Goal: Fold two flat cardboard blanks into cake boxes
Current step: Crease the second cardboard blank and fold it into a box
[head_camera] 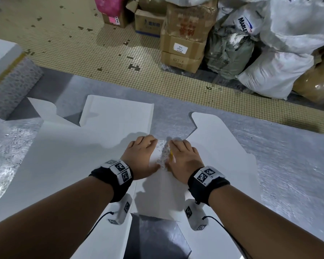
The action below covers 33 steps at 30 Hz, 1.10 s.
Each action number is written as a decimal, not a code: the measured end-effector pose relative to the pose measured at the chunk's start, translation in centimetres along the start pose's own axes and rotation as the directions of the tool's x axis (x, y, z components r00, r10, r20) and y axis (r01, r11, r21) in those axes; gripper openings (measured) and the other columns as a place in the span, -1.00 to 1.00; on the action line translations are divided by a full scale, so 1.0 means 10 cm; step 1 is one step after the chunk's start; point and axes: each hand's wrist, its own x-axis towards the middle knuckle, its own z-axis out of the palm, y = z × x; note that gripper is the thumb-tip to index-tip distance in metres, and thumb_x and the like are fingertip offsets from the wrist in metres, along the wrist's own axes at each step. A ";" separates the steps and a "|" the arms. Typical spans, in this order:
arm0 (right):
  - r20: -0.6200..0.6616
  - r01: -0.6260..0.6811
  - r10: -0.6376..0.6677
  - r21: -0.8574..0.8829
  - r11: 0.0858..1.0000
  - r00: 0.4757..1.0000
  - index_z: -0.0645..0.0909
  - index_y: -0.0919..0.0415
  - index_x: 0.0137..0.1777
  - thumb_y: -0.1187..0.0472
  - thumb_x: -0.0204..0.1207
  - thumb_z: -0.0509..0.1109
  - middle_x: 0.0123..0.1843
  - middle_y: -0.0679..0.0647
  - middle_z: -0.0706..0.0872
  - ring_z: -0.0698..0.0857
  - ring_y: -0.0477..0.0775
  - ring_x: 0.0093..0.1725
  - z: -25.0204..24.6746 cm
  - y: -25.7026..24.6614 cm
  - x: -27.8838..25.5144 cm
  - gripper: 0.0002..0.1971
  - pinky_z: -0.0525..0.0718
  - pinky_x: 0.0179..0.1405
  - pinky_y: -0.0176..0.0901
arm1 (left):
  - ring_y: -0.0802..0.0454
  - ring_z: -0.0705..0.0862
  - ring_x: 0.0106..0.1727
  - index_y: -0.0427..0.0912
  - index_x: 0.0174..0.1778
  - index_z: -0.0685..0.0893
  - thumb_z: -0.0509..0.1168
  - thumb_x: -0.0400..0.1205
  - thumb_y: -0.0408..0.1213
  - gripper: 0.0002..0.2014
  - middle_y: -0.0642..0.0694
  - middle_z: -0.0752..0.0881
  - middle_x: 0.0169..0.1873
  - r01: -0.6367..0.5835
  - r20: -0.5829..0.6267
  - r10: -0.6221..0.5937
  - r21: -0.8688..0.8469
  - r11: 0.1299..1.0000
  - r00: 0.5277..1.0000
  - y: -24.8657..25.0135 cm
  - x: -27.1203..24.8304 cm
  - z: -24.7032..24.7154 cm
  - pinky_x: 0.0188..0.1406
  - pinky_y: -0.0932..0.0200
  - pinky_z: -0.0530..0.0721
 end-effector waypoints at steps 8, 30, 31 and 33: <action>-0.008 -0.076 0.075 -0.018 0.997 0.997 0.21 0.14 0.64 -0.37 0.48 0.33 0.58 -0.02 0.25 0.22 0.11 0.53 0.01 0.10 -0.03 -0.13 0.28 0.52 -0.06 | -0.08 0.21 0.63 -0.14 0.67 0.23 0.32 0.51 0.14 -0.15 -0.07 0.25 0.62 0.006 0.055 -0.006 -0.003 1.000 0.998 0.08 0.02 -0.06 0.53 -0.04 0.31; 0.069 0.029 -0.032 0.035 0.999 0.997 0.08 0.10 0.74 -0.52 0.05 0.55 0.61 -0.09 0.27 0.17 0.13 0.57 -0.04 0.30 -0.07 0.33 0.27 0.59 0.00 | -0.01 0.23 0.56 -0.02 0.68 0.24 0.54 0.39 0.20 -0.01 0.09 0.28 0.57 -0.014 0.169 0.004 0.059 0.998 0.986 0.01 0.15 -0.19 0.47 0.00 0.39; 0.070 0.033 -0.035 0.030 0.999 0.997 0.08 0.11 0.74 -0.52 0.06 0.54 0.61 -0.09 0.28 0.18 0.14 0.57 -0.04 0.30 -0.07 0.32 0.27 0.59 0.00 | -0.01 0.23 0.55 -0.01 0.68 0.24 0.53 0.39 0.23 0.00 0.10 0.29 0.57 -0.021 0.172 0.010 0.060 0.998 0.985 0.00 0.15 -0.20 0.47 0.00 0.40; 0.073 0.036 -0.037 0.018 0.999 0.997 0.09 0.13 0.74 -0.54 0.11 0.50 0.62 -0.07 0.28 0.16 0.15 0.58 -0.04 0.31 -0.07 0.30 0.26 0.60 0.00 | -0.01 0.18 0.60 -0.02 0.71 0.20 0.51 0.41 0.26 0.02 0.09 0.27 0.61 -0.023 0.192 0.012 0.057 0.998 0.981 -0.01 0.15 -0.20 0.52 -0.02 0.35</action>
